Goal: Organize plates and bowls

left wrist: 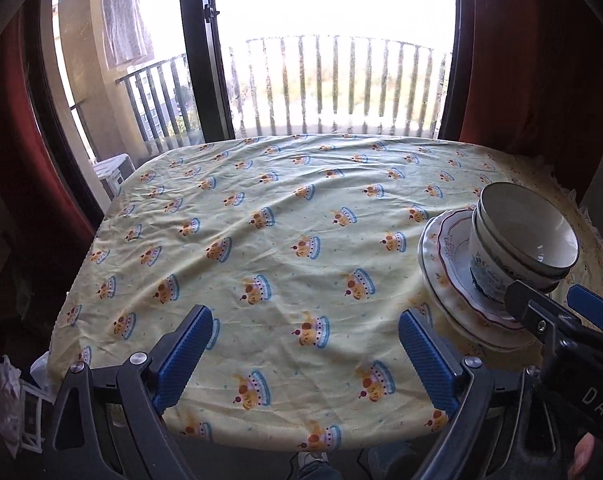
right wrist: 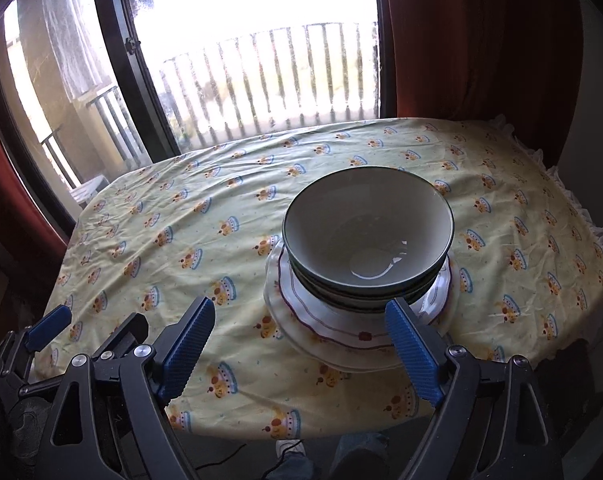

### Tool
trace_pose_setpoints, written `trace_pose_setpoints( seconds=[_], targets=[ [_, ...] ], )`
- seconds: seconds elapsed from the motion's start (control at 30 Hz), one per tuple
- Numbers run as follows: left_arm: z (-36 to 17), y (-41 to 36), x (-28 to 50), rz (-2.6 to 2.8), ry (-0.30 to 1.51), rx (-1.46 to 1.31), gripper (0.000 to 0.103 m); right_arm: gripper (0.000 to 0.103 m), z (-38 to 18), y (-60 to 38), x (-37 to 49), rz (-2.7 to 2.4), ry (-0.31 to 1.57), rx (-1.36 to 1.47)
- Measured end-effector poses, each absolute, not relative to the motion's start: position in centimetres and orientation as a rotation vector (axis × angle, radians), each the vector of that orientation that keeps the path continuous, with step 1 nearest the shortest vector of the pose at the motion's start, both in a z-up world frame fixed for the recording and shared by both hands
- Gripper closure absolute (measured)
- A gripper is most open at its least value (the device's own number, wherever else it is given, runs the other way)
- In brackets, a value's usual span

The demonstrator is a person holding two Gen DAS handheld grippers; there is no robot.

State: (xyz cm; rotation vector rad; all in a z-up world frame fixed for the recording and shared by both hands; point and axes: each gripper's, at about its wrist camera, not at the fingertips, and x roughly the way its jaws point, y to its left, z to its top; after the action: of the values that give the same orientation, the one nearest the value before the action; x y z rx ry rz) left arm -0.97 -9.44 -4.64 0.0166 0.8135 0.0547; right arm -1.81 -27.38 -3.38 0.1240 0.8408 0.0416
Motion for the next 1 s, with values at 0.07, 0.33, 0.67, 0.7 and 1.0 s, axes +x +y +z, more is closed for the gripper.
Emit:
trace_pose_setpoints(
  seconds=[0.07, 0.33, 0.67, 0.7, 1.0],
  targets=[
    [-5.3, -8.4, -1.8, 0.053, 0.813, 0.015, 0.008, 0.014, -4.3, -26.5, -2.4, 0.044, 0.846, 0.131],
    [-6.5, -5.9, -4.0, 0.042, 0.819, -0.013, 0.008, 0.014, -6.3, -24.1, -4.6, 0.065, 0.851, 0.143],
    [-7.0, -4.9, -4.9, 0.044, 0.833, -0.036, 0.008, 0.014, -6.6, -23.3, -5.8, 0.046, 0.822, 0.101],
    [-7.0, -4.8, -4.9, 0.046, 0.833, -0.04, 0.008, 0.014, -6.6, -23.3, -5.8, 0.044, 0.819, 0.096],
    [-6.6, -4.7, -5.1, 0.052, 0.815, -0.051, 0.007, 0.014, -6.2, -23.2, -6.4, 0.047, 0.799, 0.072]
  ],
)
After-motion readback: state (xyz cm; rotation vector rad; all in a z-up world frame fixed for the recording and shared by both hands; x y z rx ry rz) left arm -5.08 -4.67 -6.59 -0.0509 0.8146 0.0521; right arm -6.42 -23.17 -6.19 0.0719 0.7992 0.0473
